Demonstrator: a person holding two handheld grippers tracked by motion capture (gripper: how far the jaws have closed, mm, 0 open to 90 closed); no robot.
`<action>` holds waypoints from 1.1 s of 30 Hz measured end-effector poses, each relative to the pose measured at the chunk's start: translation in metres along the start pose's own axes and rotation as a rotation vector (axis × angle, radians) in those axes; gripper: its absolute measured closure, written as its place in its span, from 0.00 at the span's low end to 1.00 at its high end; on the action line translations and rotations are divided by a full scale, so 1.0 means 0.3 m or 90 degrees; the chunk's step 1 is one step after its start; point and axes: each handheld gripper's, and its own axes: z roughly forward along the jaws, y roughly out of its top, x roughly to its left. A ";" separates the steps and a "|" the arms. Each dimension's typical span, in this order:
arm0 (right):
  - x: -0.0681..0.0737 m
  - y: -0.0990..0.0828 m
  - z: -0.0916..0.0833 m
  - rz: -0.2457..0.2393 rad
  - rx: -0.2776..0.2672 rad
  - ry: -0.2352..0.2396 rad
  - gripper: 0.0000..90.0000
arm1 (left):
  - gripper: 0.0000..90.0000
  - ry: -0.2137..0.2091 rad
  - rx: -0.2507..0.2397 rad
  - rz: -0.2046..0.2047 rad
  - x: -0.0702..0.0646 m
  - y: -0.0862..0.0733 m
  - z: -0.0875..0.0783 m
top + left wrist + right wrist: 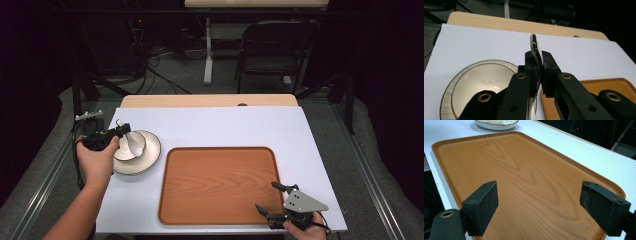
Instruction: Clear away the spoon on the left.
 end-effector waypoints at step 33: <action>0.001 0.000 0.003 -0.001 0.001 0.000 0.17 | 0.94 -0.102 0.263 0.055 -0.175 -0.075 0.113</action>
